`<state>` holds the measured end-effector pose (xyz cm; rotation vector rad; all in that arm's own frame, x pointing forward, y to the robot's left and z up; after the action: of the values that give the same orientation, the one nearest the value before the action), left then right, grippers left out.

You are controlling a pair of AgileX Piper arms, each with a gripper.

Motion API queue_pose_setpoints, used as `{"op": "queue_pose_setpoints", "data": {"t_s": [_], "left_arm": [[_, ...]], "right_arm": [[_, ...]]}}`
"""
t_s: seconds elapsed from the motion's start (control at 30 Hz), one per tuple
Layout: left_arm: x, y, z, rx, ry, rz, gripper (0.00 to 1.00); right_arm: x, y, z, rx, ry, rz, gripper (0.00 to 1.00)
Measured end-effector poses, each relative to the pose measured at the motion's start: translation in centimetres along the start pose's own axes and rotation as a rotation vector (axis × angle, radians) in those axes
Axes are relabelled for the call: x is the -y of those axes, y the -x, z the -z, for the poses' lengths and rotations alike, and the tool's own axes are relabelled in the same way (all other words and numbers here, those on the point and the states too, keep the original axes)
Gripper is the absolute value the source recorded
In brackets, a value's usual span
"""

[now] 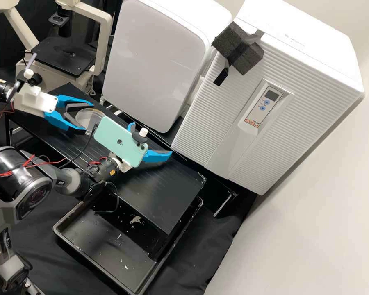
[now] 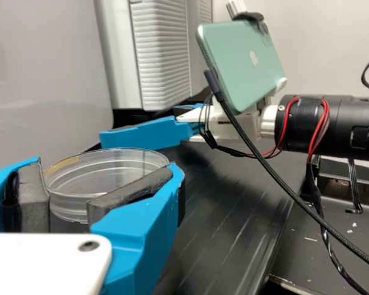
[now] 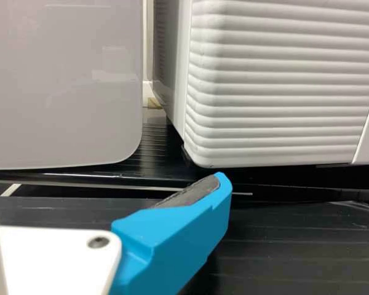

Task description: Place the petri dish on the bench

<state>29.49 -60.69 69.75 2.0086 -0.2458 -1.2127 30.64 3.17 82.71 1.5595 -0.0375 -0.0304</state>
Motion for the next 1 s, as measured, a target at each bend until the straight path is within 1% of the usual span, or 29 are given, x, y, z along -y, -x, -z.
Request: {"op": "queue_pose_setpoints", "data": {"t_s": [0.07, 0.2, 0.3, 0.47, 0.6, 0.7, 0.93, 0.97, 1.0], "left_arm": [[0.1, -0.5, 0.0, 0.003, -0.008, 0.015, 0.00], [0.3, -1.1, 0.0, 0.007, 0.003, 0.044, 0.00], [0.1, -1.5, -0.3, 0.018, 0.004, 0.040, 0.00], [0.1, -2.0, -0.3, 0.026, 0.000, 0.039, 0.00], [0.7, -2.4, -0.1, 0.026, 0.024, 0.057, 0.00], [1.2, -2.7, 0.0, 0.015, 0.030, 0.078, 0.00], [1.2, -3.0, 0.1, 0.014, 0.036, 0.074, 0.00], [1.2, -3.0, 0.0, 0.014, 0.039, 0.073, 1.00], [1.2, -3.1, -0.1, 0.014, 0.044, 0.070, 1.00]], "right_arm": [[0.0, 0.0, 0.0, 0.000, 0.000, 0.000, 1.00], [0.0, 0.0, 0.0, 0.000, 0.000, 0.000, 1.00], [0.0, 0.0, 0.0, 0.000, 0.000, 0.000, 1.00], [0.0, 0.0, 0.0, 0.000, 0.000, 0.000, 1.00], [0.0, 0.0, 0.0, 0.000, 0.000, 0.000, 1.00], [0.0, 0.0, 0.0, 0.000, 0.000, 0.000, 1.00], [0.0, 0.0, 0.0, 0.000, 0.000, 0.000, 1.00], [0.0, 0.0, 0.0, 0.000, 0.000, 0.000, 1.00], [0.0, 0.0, 0.0, 0.000, 0.000, 0.000, 1.00]]}}
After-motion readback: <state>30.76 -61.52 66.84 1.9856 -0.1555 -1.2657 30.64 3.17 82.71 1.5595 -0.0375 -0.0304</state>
